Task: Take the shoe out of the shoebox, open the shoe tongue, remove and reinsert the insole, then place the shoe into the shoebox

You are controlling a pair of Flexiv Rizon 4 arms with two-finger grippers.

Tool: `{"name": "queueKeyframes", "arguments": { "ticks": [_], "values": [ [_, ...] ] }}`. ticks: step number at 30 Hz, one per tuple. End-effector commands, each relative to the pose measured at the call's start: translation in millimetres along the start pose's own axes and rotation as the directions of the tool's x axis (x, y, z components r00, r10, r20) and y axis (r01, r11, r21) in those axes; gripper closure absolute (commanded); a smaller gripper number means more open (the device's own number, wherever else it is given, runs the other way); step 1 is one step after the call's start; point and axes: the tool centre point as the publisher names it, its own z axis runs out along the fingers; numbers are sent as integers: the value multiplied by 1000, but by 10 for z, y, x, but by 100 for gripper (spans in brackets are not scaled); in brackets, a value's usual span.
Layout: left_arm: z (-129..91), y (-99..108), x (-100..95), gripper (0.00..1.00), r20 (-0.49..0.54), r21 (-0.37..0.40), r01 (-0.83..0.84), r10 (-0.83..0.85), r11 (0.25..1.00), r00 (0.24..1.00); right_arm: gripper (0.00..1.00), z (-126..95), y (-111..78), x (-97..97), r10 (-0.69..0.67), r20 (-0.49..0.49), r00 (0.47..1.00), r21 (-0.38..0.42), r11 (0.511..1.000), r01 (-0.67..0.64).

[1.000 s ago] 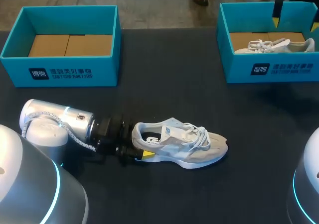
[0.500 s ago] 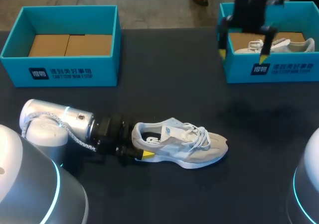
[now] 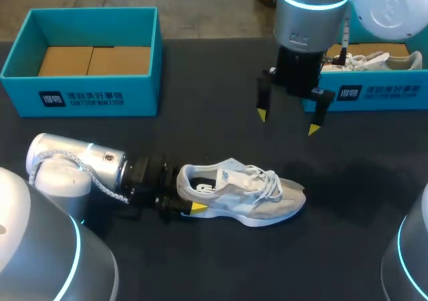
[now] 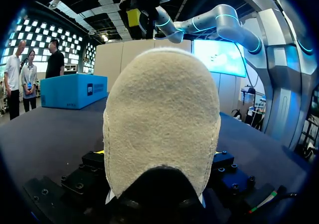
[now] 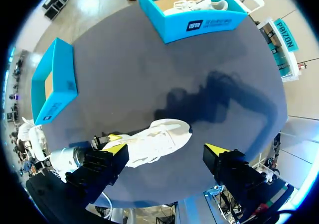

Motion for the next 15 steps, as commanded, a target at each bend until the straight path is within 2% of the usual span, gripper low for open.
{"name": "queueKeyframes", "arguments": {
  "ticks": [1, 4, 8, 11, 15],
  "values": [
    [0, 29, 12, 100, 2, -1, 0, 0, 1000, 1000, 0, 2, 7, -20, 0, -6, 1000, 1, 1000, 0],
    [0, 29, 12, 100, 2, -1, 0, 0, 1000, 1000, 0, 2, 7, -20, 0, -6, 1000, 1, 1000, 0],
    [0, 29, 12, 100, 2, -1, 0, 0, 1000, 1000, 0, 167, -356, 407, -40, 33, 999, -39, 998, 42],
    [0, 29, 12, 100, 2, -1, 0, 0, 1000, 1000, 0, 260, -648, 659, -114, 56, 992, -64, 991, 117],
    [0, 29, 12, 100, 2, -1, 0, 0, 1000, 1000, 0, 341, -890, 916, -149, 145, 978, -72, 984, 161]
  ]
}}
